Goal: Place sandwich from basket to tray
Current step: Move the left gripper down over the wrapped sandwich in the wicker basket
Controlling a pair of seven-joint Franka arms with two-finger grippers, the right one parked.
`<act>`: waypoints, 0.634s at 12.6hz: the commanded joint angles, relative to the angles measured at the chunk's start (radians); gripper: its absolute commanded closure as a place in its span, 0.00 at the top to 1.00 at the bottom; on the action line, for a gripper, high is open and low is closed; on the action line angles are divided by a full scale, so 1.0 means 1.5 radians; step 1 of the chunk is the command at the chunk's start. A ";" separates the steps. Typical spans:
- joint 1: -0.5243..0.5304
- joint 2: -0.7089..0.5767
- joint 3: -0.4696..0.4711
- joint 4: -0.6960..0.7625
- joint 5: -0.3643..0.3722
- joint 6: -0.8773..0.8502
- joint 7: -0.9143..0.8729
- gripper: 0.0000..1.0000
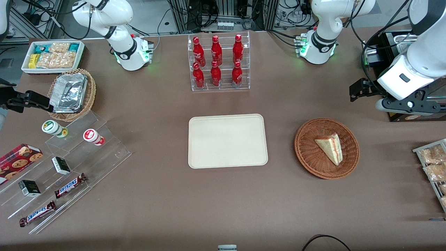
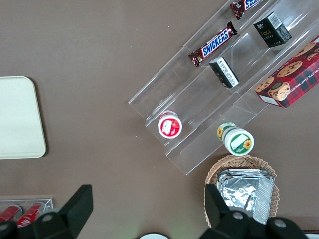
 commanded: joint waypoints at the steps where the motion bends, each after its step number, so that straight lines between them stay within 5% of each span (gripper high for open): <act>1: 0.006 0.009 -0.003 0.006 -0.013 0.010 -0.005 1.00; 8: 0.006 0.031 -0.003 -0.089 0.001 0.097 0.002 1.00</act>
